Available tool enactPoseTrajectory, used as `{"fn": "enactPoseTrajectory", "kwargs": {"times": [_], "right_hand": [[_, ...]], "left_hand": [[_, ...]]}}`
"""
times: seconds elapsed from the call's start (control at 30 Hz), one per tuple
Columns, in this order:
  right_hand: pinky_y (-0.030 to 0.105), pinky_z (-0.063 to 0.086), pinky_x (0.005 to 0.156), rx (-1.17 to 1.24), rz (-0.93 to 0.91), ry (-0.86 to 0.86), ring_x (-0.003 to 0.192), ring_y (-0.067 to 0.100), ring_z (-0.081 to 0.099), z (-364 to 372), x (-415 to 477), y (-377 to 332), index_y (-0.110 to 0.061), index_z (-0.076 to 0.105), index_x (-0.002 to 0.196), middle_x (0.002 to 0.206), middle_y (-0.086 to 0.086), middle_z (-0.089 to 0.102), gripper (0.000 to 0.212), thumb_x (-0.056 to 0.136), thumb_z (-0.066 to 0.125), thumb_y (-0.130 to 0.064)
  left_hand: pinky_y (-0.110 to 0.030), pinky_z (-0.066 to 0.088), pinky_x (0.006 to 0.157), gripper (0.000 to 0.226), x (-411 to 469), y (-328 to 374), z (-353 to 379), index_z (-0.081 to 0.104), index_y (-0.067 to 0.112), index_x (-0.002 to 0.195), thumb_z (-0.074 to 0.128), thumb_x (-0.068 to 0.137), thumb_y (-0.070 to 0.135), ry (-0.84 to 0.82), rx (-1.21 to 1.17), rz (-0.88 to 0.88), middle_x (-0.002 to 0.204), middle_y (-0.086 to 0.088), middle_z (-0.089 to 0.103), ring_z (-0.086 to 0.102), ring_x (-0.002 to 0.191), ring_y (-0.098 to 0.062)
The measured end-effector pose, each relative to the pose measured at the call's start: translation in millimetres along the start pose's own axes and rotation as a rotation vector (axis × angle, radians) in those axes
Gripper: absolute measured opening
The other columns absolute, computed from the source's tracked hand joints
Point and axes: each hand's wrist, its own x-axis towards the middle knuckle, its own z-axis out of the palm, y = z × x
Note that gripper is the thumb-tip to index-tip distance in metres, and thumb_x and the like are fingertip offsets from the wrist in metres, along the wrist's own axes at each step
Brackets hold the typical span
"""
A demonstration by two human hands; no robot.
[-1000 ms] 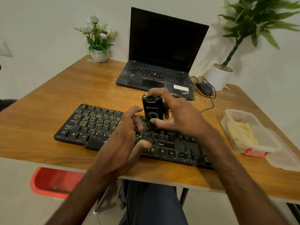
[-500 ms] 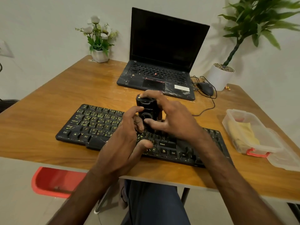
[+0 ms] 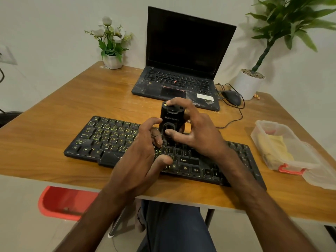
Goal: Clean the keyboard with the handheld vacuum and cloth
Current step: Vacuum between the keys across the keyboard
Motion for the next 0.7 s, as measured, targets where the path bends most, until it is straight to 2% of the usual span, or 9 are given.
{"fn": "enactPoseTrajectory", "kwargs": {"times": [0.13, 0.23, 0.3, 0.33, 0.4, 0.43, 0.5, 0.57, 0.7], "right_hand": [[0.034, 0.062, 0.068, -0.057, 0.105, -0.087, 0.091, 0.012, 0.069, -34, -13, 8, -0.038, 0.036, 0.138, 0.124, -0.004, 0.060, 0.070, 0.083, 0.078, -0.028], [0.037, 0.062, 0.069, -0.182, 0.195, -0.195, 0.087, 0.012, 0.069, -68, -21, 14, -0.044, 0.036, 0.136, 0.120, 0.000, 0.065, 0.073, 0.079, 0.080, -0.030], [0.039, 0.062, 0.069, -0.140, 0.202, -0.189, 0.088, 0.014, 0.070, -68, -21, 13, -0.043, 0.037, 0.136, 0.122, 0.002, 0.065, 0.073, 0.079, 0.081, -0.030], [0.038, 0.063, 0.069, -0.127, 0.184, -0.173, 0.089, 0.014, 0.069, -63, -20, 11, -0.042, 0.037, 0.136, 0.122, 0.001, 0.064, 0.073, 0.079, 0.080, -0.029], [0.036, 0.063, 0.070, -0.121, 0.123, -0.124, 0.093, 0.013, 0.069, -45, -14, 7, -0.037, 0.037, 0.138, 0.124, 0.000, 0.063, 0.072, 0.081, 0.080, -0.028], [0.036, 0.063, 0.070, -0.096, 0.090, -0.095, 0.094, 0.014, 0.069, -35, -10, 4, -0.034, 0.037, 0.139, 0.126, 0.000, 0.062, 0.072, 0.082, 0.079, -0.027], [0.035, 0.062, 0.068, -0.052, 0.034, -0.057, 0.095, 0.017, 0.069, -16, -1, -3, -0.031, 0.037, 0.140, 0.129, 0.001, 0.059, 0.070, 0.083, 0.078, -0.026], [0.035, 0.061, 0.069, -0.079, -0.010, -0.048, 0.094, 0.017, 0.069, -6, 3, -5, -0.031, 0.036, 0.141, 0.129, 0.000, 0.060, 0.070, 0.084, 0.076, -0.029], [0.034, 0.062, 0.069, -0.167, 0.087, -0.102, 0.091, 0.015, 0.070, -35, -9, 7, -0.040, 0.033, 0.140, 0.123, 0.000, 0.065, 0.073, 0.083, 0.077, -0.032]], "left_hand": [[-0.057, 0.055, 0.075, 0.075, 0, 0, -1, 0.021, 0.048, 0.141, 0.037, 0.080, 0.090, -0.008, 0.013, -0.022, 0.095, 0.004, 0.052, 0.062, 0.082, -0.019], [-0.056, 0.055, 0.076, 0.077, -1, -1, 1, 0.020, 0.043, 0.141, 0.035, 0.082, 0.089, -0.015, 0.033, 0.014, 0.095, 0.003, 0.052, 0.062, 0.082, -0.025], [-0.062, 0.054, 0.073, 0.074, 4, -3, 3, 0.028, 0.051, 0.140, 0.042, 0.079, 0.090, 0.029, 0.017, -0.024, 0.087, 0.003, 0.053, 0.060, 0.075, -0.023], [-0.066, 0.053, 0.074, 0.080, 7, -4, 3, 0.036, 0.046, 0.137, 0.047, 0.073, 0.093, 0.079, 0.002, -0.077, 0.080, 0.002, 0.053, 0.059, 0.072, -0.021], [-0.065, 0.051, 0.083, 0.108, 8, -3, -2, 0.043, 0.017, 0.132, 0.054, 0.061, 0.097, 0.099, -0.050, -0.223, 0.079, 0.003, 0.056, 0.058, 0.074, -0.019], [-0.060, 0.052, 0.084, 0.107, 5, 4, -2, 0.036, 0.016, 0.136, 0.048, 0.066, 0.096, 0.030, -0.023, -0.198, 0.085, 0.004, 0.056, 0.060, 0.079, -0.020], [-0.054, 0.054, 0.080, 0.085, -1, 13, 0, 0.021, 0.032, 0.141, 0.036, 0.081, 0.090, -0.059, 0.035, -0.069, 0.095, 0.004, 0.053, 0.062, 0.085, -0.020], [-0.054, 0.055, 0.077, 0.080, 0, 10, -3, 0.020, 0.037, 0.139, 0.036, 0.082, 0.089, -0.058, 0.035, -0.057, 0.094, 0.006, 0.052, 0.062, 0.083, -0.016], [-0.058, 0.053, 0.083, 0.118, 10, 1, -3, 0.033, 0.014, 0.140, 0.054, 0.059, 0.098, 0.095, 0.000, -0.209, 0.082, 0.006, 0.054, 0.058, 0.076, -0.014]]}}
